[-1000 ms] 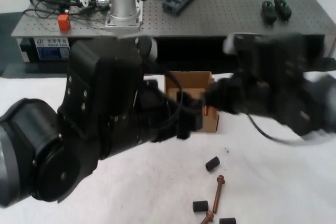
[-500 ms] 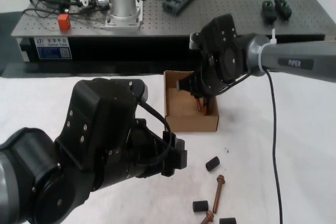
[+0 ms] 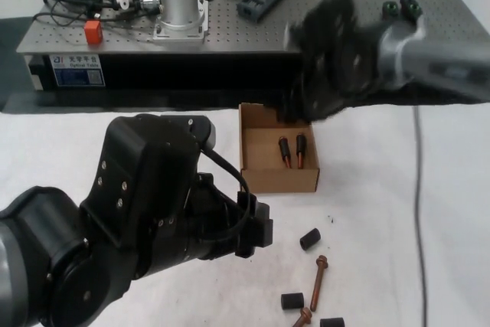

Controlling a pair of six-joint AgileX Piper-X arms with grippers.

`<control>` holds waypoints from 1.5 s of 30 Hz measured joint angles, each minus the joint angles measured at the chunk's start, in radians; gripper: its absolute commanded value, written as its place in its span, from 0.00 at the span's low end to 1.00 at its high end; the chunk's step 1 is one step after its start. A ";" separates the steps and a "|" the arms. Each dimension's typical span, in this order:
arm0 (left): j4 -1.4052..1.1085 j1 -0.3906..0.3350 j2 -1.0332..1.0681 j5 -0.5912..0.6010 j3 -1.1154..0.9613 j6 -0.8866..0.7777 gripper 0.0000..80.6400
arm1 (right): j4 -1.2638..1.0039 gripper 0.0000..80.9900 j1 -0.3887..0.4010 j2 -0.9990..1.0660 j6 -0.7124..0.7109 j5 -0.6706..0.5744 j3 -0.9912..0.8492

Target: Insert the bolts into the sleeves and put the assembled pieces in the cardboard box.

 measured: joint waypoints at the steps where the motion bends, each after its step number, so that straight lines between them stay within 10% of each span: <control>1: 0.000 0.000 0.000 0.000 0.000 0.000 0.60 | 0.042 0.40 0.000 -0.114 -0.004 0.001 0.068; 12: 0.000 0.000 0.000 -0.004 0.000 0.000 0.60 | 0.173 0.40 0.090 -0.309 0.142 0.029 0.551; 30: 0.000 0.000 0.000 -0.005 0.000 0.017 0.60 | 0.064 0.40 0.152 -0.109 0.243 0.022 0.583; 37: 0.000 0.000 0.000 -0.006 0.000 0.040 0.60 | 0.042 0.03 0.152 -0.099 0.250 0.037 0.581; 45: 0.066 0.000 0.069 0.038 -0.019 0.166 0.60 | 0.026 0.05 0.109 -0.118 0.203 -0.017 0.585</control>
